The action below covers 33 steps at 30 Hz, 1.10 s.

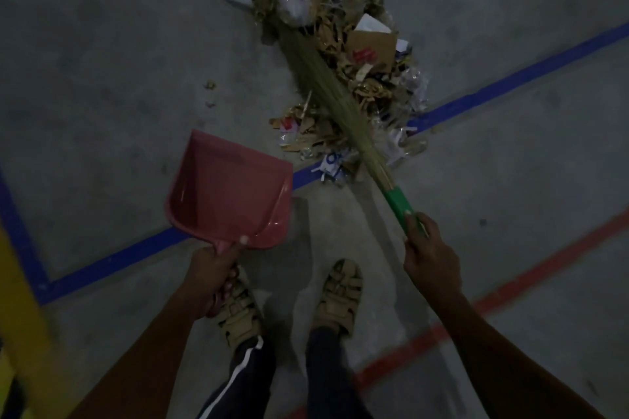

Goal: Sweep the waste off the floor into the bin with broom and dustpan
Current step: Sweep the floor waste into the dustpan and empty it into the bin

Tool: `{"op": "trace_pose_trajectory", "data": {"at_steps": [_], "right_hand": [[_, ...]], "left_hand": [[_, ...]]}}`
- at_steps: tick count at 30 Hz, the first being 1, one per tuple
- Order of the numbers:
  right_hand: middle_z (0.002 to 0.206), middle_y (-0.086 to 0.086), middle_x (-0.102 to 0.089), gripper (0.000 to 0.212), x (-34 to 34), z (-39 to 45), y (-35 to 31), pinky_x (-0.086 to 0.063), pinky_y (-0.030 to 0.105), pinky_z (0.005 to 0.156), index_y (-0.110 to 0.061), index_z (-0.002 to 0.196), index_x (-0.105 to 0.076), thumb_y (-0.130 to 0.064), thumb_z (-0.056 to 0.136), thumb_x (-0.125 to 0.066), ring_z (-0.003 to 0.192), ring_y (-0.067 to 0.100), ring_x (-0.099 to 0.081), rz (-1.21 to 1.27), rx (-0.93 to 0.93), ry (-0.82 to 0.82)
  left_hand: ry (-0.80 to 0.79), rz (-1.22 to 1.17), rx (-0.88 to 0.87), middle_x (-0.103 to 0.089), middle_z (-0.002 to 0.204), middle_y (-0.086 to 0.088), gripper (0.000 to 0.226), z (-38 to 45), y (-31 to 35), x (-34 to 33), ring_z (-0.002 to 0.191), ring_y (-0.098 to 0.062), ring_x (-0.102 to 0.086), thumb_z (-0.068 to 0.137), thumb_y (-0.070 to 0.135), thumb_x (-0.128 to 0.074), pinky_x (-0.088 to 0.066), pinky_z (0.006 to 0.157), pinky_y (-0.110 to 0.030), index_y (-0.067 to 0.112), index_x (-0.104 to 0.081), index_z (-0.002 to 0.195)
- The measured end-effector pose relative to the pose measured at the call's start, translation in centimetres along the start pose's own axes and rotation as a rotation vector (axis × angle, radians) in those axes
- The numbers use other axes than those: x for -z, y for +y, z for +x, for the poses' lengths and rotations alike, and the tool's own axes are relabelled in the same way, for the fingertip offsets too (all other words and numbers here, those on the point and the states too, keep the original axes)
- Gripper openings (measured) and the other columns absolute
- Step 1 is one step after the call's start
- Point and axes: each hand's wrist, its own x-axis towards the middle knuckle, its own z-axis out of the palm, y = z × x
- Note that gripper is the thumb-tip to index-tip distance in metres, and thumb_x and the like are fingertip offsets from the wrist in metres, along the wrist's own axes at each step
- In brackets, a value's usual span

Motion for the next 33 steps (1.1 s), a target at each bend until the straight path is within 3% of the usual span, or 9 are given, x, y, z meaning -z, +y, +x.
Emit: {"op": "trace_pose_trajectory", "data": {"at_steps": [7, 16, 24, 28, 33], "right_hand": [[0.142, 0.011, -0.047, 0.055, -2.3, 2.3, 2.4, -0.036, 0.027, 0.049, -0.009, 0.145, -0.045, -0.012, 0.090, -0.052, 0.059, 0.033, -0.055, -0.031, -0.154, 0.104], [0.154, 0.007, -0.030, 0.067, -7.5, 7.6, 6.1, -0.044, 0.037, 0.061, -0.009, 0.149, -0.032, -0.008, 0.087, -0.058, 0.079, 0.037, -0.060, -0.072, -0.405, -0.016], [0.148, 0.011, -0.043, 0.068, -12.3, 2.0, 7.4, -0.036, 0.028, 0.051, -0.006, 0.143, -0.045, -0.007, 0.079, -0.068, 0.059, 0.033, -0.059, 0.010, -0.216, -0.070], [0.147, 0.005, -0.043, 0.069, -12.9, 0.2, 7.5, -0.045, 0.032, 0.051, -0.011, 0.144, -0.045, -0.008, 0.079, -0.067, 0.066, 0.033, -0.062, 0.038, -0.166, -0.049], [0.148, 0.007, -0.044, 0.063, -12.7, 1.9, 8.8, -0.048, 0.034, 0.057, -0.010, 0.145, -0.043, -0.006, 0.085, -0.061, 0.080, 0.034, -0.063, 0.033, -0.336, 0.127]], "left_hand": [[-0.110, 0.169, 0.072, -0.043, 0.047, -0.003, 0.049, 1.9, -1.5, -4.8, 0.037, -0.014, -0.035, 0.088, 0.046, -0.073, -0.030, 0.043, -0.020, 0.011, -0.048, 0.064], [-0.099, 0.267, 0.127, -0.049, 0.052, -0.005, 0.047, 6.1, -5.1, -9.3, 0.040, -0.014, -0.038, 0.082, 0.051, -0.077, -0.033, 0.043, -0.019, 0.010, -0.058, 0.069], [-0.100, 0.363, 0.138, -0.044, 0.049, -0.003, 0.047, 10.0, -5.6, -11.0, 0.036, -0.013, -0.034, 0.089, 0.049, -0.071, -0.030, 0.041, -0.019, 0.009, -0.052, 0.074], [-0.140, 0.375, 0.122, -0.042, 0.048, -0.002, 0.045, 11.4, -4.8, -12.4, 0.035, -0.012, -0.032, 0.091, 0.048, -0.070, -0.028, 0.041, -0.017, 0.011, -0.051, 0.073], [-0.181, 0.430, 0.100, -0.041, 0.049, -0.002, 0.047, 13.0, -3.9, -13.8, 0.035, -0.012, -0.033, 0.091, 0.049, -0.069, -0.029, 0.041, -0.018, 0.011, -0.049, 0.072]]}}
